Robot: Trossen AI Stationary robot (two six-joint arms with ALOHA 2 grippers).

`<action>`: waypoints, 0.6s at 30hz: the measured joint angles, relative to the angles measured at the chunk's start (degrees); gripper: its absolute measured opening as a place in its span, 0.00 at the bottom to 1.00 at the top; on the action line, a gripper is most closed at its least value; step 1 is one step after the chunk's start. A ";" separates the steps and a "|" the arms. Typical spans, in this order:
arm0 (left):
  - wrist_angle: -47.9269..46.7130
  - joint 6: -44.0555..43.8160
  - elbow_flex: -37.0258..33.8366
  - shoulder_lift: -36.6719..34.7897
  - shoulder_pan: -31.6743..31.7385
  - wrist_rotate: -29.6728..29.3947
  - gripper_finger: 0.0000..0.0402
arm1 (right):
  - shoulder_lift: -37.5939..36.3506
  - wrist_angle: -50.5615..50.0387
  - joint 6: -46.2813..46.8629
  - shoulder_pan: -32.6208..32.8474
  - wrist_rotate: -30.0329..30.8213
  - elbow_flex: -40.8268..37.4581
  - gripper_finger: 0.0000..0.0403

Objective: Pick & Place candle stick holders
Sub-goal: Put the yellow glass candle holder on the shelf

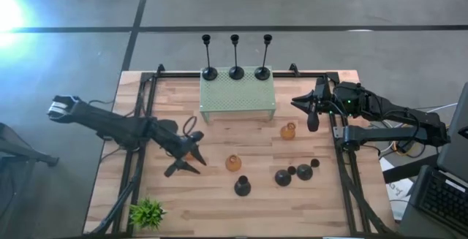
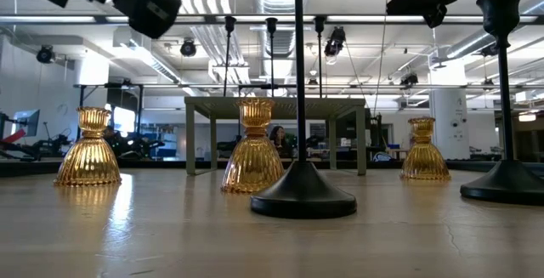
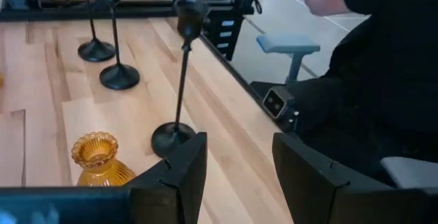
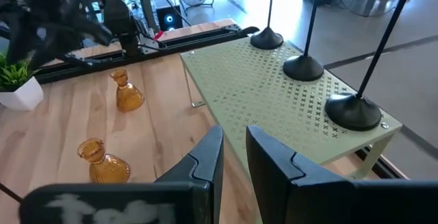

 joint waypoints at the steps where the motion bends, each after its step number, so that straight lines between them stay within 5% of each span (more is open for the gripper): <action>1: 1.40 0.00 -0.21 1.39 0.00 0.00 0.42 | 0.00 -0.01 0.00 0.01 0.00 0.00 0.14; 18: 16.43 0.87 -0.16 14.73 -0.07 6.05 0.42 | 0.00 -0.01 -0.15 0.00 0.02 0.00 0.14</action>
